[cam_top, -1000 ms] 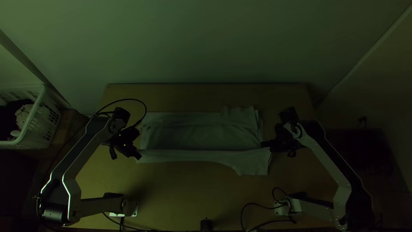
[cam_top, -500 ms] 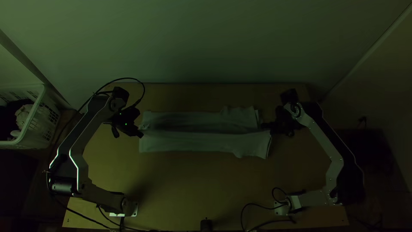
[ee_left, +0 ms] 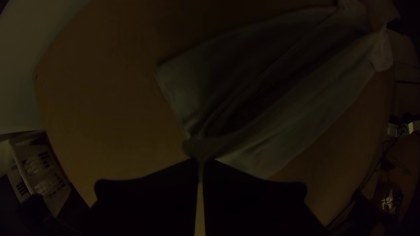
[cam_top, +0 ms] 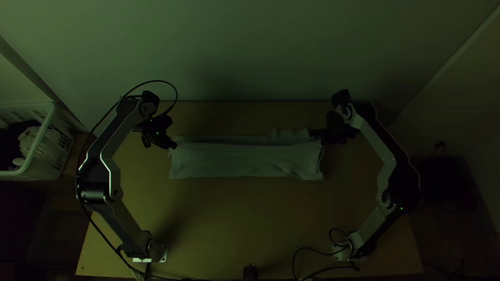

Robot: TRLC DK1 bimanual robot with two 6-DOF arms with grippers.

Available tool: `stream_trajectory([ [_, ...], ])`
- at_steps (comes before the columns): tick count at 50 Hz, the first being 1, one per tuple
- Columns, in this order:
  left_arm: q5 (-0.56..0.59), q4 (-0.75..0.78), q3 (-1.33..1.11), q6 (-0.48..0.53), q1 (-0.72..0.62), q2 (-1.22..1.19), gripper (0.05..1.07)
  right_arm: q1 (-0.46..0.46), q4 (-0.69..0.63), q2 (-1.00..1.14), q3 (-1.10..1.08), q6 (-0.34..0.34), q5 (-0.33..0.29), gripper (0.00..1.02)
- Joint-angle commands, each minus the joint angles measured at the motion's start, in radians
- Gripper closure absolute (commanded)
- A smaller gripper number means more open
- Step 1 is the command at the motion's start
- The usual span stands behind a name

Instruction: Fold the t-shirt

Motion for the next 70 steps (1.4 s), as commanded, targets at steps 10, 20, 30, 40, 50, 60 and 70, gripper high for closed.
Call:
stream_trajectory([
  [10, 0.004, -0.007, 0.095, 0.036, 0.015, 0.1, 1.05, -0.001, 0.015, 0.163, 0.136, -0.009, 0.015, 1.0],
  [20, 0.004, 0.025, 0.097, 0.023, 0.015, 0.121, 0.88, -0.012, 0.064, 0.243, 0.211, -0.039, 0.017, 0.99],
  [30, 0.004, 0.058, 0.106, -0.01, 0.023, 0.129, 0.09, -0.033, 0.174, 0.234, 0.23, -0.047, 0.03, 0.77],
  [40, 0.016, 0.1, 0.102, -0.056, 0.047, 0.106, 0.1, -0.05, 0.174, 0.182, 0.247, -0.065, 0.04, 0.28],
  [50, 0.234, 0.095, 0.068, -0.082, 0.112, 0.072, 0.1, -0.076, 0.174, 0.091, 0.219, -0.055, 0.037, 0.24],
  [60, 0.43, 0.095, 0.016, -0.111, 0.185, 0.068, 0.1, -0.117, 0.174, 0.001, 0.21, 0.002, 0.037, 0.24],
  [70, 0.578, 0.097, -0.039, -0.11, 0.262, 0.075, 0.1, -0.139, 0.174, -0.07, 0.221, 0.07, 0.037, 0.15],
])
